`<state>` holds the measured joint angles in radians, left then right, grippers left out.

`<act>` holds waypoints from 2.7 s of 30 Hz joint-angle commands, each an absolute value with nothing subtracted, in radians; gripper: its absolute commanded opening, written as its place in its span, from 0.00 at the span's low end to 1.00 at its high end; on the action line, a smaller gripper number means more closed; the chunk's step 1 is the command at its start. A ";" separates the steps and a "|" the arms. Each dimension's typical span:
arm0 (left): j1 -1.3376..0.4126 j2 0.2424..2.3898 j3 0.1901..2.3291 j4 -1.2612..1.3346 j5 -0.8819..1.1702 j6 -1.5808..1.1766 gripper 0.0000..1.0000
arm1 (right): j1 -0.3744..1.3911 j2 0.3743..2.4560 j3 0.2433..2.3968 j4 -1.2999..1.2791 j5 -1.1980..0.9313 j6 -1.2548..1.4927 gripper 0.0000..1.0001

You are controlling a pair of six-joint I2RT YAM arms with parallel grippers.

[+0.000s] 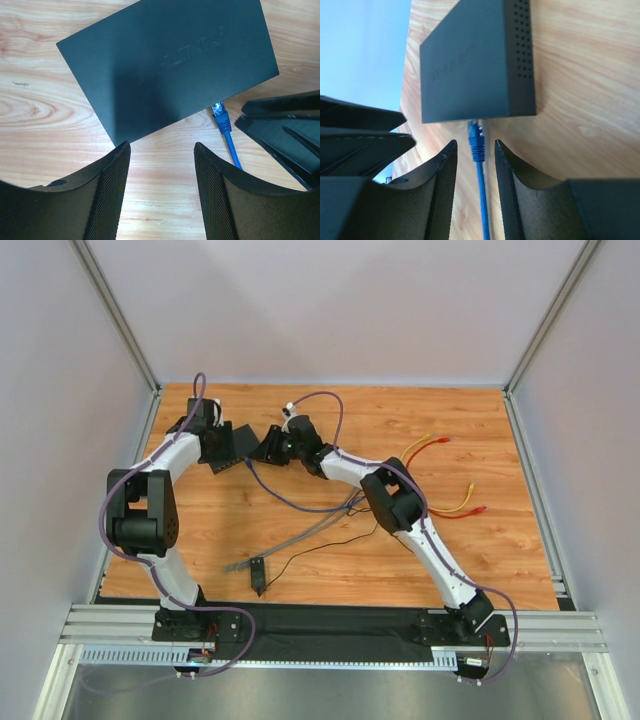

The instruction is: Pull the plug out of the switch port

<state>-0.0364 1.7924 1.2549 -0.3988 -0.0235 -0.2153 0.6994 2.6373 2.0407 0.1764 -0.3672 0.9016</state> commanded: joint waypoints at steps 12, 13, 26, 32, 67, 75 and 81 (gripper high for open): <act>-0.029 1.809 1.289 -0.376 -0.008 -0.233 0.62 | 0.713 2.747 2.197 0.166 -0.373 0.960 0.32; -0.029 1.807 1.289 -0.374 -0.009 -0.233 0.62 | 0.713 2.750 2.198 0.161 -0.373 0.960 0.31; -0.029 1.812 1.290 -0.374 -0.006 -0.233 0.62 | 0.715 2.769 2.207 0.153 -0.383 0.965 0.27; -0.029 1.810 1.290 -0.370 -0.006 -0.235 0.62 | 0.718 2.775 2.220 0.130 -0.374 0.962 0.27; -0.104 1.959 1.442 -0.500 -0.226 -0.190 0.61 | 0.707 2.786 2.198 0.141 -0.370 1.042 0.00; -0.121 1.999 1.480 -0.537 -0.239 -0.187 0.63 | 0.704 2.786 2.186 0.161 -0.374 1.060 0.00; -0.121 2.019 1.505 -0.561 -0.224 -0.195 0.64 | 0.704 2.786 2.184 0.169 -0.379 1.069 0.00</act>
